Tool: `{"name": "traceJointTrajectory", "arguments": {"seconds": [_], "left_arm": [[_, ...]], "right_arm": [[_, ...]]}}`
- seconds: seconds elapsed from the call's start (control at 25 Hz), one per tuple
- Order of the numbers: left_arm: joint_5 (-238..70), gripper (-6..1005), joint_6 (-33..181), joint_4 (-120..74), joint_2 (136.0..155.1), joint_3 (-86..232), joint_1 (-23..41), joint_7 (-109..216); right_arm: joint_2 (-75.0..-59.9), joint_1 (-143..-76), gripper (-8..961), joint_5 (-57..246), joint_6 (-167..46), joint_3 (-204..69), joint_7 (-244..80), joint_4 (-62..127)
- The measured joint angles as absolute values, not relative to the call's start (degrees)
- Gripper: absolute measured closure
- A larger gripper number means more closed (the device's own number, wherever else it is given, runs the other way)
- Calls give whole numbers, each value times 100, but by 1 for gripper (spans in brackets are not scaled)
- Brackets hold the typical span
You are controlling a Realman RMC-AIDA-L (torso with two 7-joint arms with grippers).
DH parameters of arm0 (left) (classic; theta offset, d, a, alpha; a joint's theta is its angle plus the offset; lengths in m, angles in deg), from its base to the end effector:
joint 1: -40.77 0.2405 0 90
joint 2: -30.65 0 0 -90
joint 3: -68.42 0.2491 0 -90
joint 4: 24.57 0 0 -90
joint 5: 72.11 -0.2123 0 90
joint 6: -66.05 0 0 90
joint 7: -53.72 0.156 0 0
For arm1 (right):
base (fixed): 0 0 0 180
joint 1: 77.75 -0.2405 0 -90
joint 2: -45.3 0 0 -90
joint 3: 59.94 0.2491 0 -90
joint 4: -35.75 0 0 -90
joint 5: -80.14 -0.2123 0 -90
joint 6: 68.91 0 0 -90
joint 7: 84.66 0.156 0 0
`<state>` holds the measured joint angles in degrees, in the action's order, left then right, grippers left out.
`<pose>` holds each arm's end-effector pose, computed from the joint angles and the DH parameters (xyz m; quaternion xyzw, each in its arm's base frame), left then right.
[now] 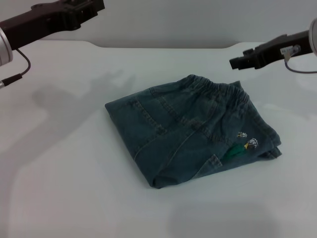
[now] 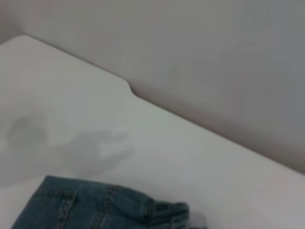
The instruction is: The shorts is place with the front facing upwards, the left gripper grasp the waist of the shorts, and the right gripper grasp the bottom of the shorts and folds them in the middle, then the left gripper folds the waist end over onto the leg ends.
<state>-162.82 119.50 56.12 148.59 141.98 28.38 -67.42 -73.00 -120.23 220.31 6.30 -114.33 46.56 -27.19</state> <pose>-0.1733 0.3699 0.0690 -0.8292 -0.3231 -0.3346 0.3101 0.1784 0.4291 0.0381 -0.9070 0.3341 0.0260 0.2551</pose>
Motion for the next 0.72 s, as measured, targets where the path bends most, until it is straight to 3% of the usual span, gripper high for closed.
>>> {"name": "traceJointTrajectory", "arguments": {"seconds": [0.72], "left_arm": [[-16282, 581, 12271, 5718, 14849, 14217, 2845, -6726]], "right_arm": [[-7300, -12067, 494, 21102, 25, -11360, 4852, -1640]]}}
